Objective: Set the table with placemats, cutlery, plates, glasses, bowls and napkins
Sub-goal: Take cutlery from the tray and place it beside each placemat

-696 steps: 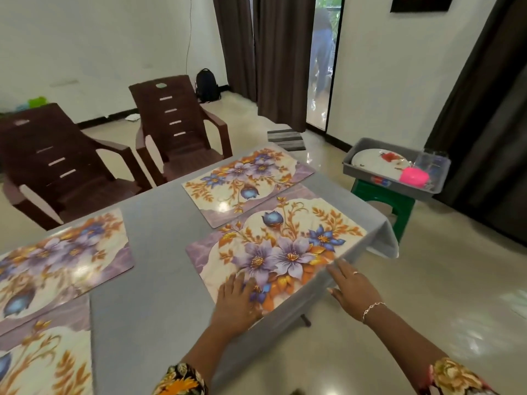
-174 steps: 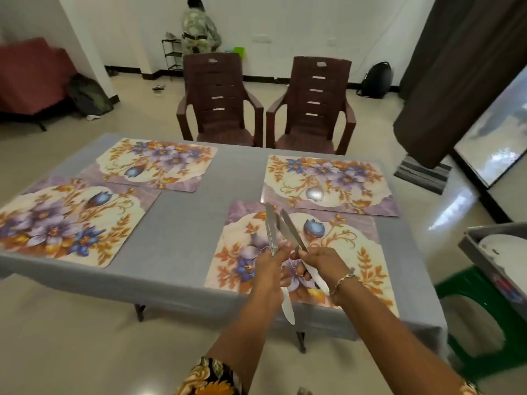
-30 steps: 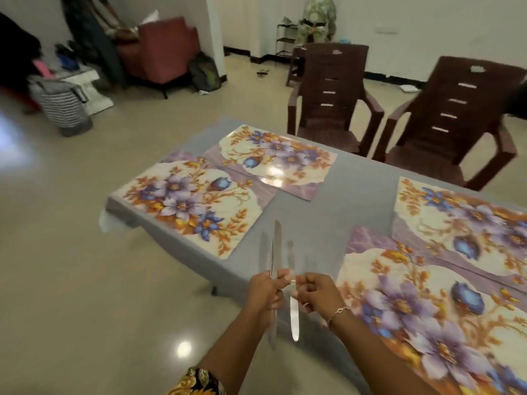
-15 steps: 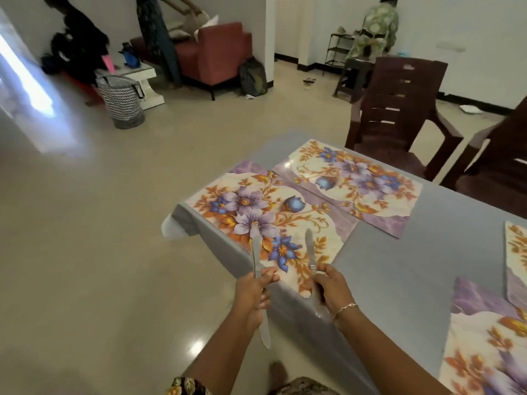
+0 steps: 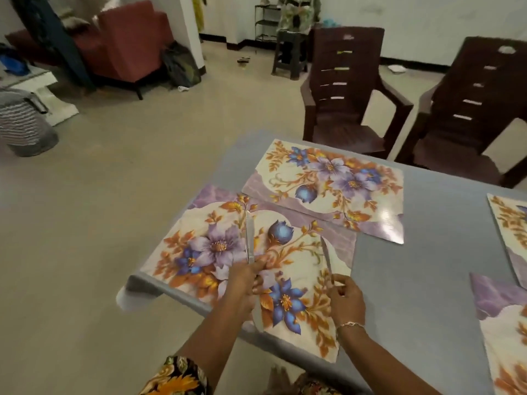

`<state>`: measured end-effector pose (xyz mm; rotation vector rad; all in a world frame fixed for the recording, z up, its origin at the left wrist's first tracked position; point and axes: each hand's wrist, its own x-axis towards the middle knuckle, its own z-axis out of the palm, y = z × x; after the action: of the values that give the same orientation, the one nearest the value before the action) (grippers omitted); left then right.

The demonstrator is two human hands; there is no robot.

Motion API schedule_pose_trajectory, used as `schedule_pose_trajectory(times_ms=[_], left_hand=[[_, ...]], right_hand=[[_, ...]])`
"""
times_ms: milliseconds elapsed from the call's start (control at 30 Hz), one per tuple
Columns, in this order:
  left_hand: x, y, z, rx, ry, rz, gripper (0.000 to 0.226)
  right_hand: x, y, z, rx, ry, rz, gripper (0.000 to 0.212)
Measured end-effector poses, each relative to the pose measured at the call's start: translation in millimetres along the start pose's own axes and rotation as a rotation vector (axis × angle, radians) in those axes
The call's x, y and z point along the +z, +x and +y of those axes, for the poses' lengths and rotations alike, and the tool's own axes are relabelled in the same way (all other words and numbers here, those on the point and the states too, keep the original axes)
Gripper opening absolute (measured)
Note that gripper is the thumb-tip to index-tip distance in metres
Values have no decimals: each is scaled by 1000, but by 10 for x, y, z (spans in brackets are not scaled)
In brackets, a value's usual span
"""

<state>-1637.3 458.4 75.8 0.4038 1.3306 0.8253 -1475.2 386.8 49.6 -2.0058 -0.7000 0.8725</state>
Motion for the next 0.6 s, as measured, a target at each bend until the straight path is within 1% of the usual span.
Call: schedule_pose_trajectory(times_ms=[67, 200, 467, 600], left_hand=[[108, 133, 83, -33, 10, -49, 16], [289, 304, 178, -86, 63, -228, 15], [481, 577, 372, -196, 282, -364, 18], [478, 648, 467, -225, 320, -416, 19]], right_hand=[[-5, 30, -2, 43, -39, 41, 8], [-16, 8, 8, 64, -84, 134, 15], [257, -126, 52, 131, -151, 331, 16], [402, -177, 43, 142, -240, 432, 17]])
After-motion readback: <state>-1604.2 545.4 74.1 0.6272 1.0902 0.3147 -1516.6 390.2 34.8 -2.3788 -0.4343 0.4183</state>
